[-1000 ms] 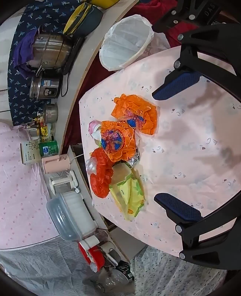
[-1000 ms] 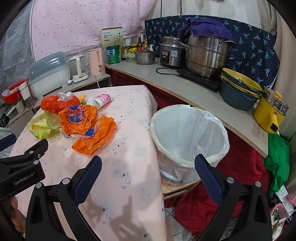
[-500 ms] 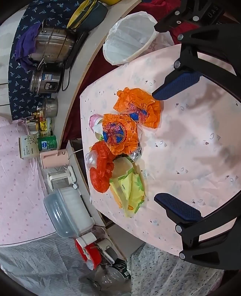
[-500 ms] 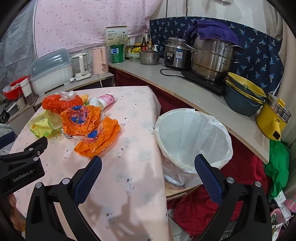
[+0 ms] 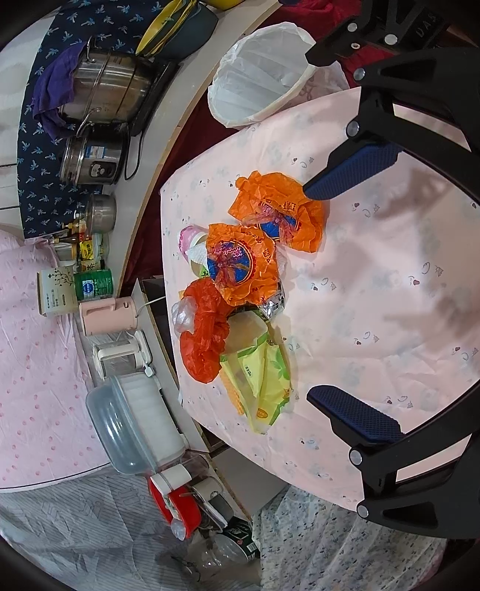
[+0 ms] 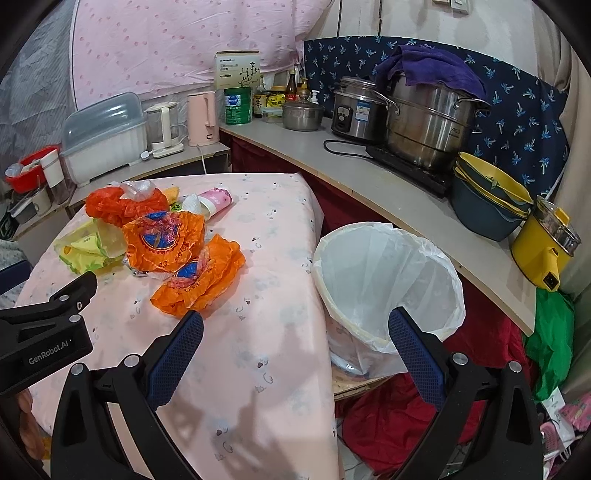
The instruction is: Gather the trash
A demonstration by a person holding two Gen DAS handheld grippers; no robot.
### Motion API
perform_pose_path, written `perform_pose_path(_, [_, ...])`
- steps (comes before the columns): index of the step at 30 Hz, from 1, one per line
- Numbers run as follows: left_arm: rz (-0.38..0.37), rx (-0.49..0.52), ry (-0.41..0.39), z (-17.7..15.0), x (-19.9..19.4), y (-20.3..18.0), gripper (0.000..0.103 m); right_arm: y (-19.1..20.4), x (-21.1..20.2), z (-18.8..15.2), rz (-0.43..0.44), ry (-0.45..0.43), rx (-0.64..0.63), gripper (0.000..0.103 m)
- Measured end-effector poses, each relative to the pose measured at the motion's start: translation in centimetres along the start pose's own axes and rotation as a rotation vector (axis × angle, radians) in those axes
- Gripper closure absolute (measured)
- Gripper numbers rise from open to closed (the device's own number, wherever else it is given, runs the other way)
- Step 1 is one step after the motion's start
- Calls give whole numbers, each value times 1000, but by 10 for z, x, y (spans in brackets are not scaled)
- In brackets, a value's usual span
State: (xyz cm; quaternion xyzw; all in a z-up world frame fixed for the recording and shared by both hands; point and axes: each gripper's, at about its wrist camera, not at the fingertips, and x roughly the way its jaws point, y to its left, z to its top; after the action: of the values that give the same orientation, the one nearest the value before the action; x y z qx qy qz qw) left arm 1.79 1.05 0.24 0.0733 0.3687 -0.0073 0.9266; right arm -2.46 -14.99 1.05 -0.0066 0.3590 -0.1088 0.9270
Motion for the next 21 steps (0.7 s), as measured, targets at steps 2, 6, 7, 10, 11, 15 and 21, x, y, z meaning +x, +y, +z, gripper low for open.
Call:
perform_pose_path(2, [-1, -1, 2, 0, 1, 1, 7, 0, 0, 0, 0, 0, -1, 7])
perform_pose_path(6, [-1, -2, 2, 0, 1, 2, 7, 0, 0, 0, 1, 2, -1, 7])
perform_pose_path(7, [-2, -5, 4, 1, 2, 4, 7, 0, 0, 1, 2, 2, -1, 7])
perform_pose_path(10, [-4, -6, 4, 1, 3, 5, 7, 1, 0, 1, 0, 2, -2, 7])
perform_pose_path(11, [-4, -4, 4, 1, 4, 6, 7, 1, 0, 1, 1, 2, -2, 7])
perform_pose_path(15, [-7, -3, 6, 0, 6, 6, 7, 1, 0, 1, 0, 2, -2, 7])
perform_pose_path(21, [-11, 0, 12, -4, 5, 4, 7, 1, 0, 0, -3, 6, 3, 7])
